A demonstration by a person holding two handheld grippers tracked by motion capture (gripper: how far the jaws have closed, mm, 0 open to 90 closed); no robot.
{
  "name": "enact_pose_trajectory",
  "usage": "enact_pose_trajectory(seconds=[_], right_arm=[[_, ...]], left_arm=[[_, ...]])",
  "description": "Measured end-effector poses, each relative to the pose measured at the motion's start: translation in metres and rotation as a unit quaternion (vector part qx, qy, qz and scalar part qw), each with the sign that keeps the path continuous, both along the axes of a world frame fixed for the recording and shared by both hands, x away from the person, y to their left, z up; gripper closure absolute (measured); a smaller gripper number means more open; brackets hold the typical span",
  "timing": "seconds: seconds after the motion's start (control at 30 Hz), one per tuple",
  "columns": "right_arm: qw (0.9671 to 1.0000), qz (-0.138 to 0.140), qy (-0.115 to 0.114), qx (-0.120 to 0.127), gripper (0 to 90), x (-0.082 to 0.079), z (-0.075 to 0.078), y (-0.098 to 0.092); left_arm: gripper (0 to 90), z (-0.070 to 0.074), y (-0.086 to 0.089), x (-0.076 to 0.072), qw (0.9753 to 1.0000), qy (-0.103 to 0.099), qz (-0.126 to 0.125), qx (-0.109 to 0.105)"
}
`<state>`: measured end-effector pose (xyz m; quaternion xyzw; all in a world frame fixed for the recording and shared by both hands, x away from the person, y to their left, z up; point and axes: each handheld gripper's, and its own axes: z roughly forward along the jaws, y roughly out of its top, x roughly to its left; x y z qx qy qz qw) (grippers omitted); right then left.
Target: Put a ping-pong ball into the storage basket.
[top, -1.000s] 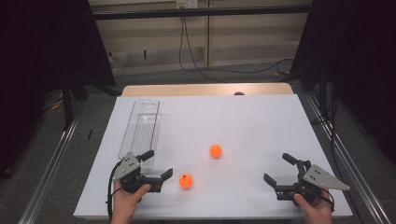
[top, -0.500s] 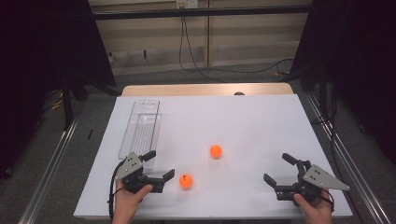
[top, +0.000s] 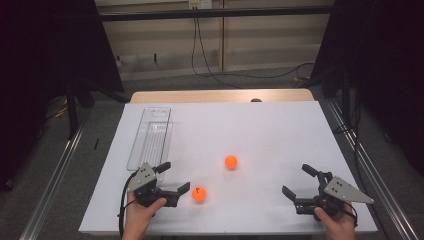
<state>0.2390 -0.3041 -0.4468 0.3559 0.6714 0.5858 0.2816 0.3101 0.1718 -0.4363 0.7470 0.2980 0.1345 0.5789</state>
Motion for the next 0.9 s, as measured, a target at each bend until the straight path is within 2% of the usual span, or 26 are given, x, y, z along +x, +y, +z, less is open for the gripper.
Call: enact_pose_trajectory(seconds=[0.1,0.57,0.63,0.73,0.83,0.9], right_arm=[[1.0,-0.001,0.005,0.005,2.1,0.0,-0.001,-0.001],[1.0,-0.001,0.001,0.002,2.1,-0.001,0.0,0.0],[1.0,0.0,0.0,0.004,2.1,-0.001,0.001,0.0],[1.0,0.0,-0.002,0.003,2.1,-0.001,0.001,0.0],[1.0,0.001,-0.002,0.003,2.1,-0.001,0.001,0.0],[1.0,0.001,-0.002,0.003,2.1,-0.001,0.001,0.0]], left_arm=[[1.2,0.0,-0.003,-0.001,0.9999,0.003,0.002,0.013],[1.2,0.003,-0.011,-0.001,0.9997,0.009,-0.012,0.018],[1.2,0.003,-0.012,0.0,0.9994,0.008,-0.018,0.028],[1.2,0.002,-0.014,-0.001,0.9994,0.012,-0.017,0.03],[1.6,0.002,-0.017,-0.001,0.9985,0.01,-0.022,0.049],[1.6,0.001,-0.018,-0.001,0.9981,0.01,-0.028,0.054]])
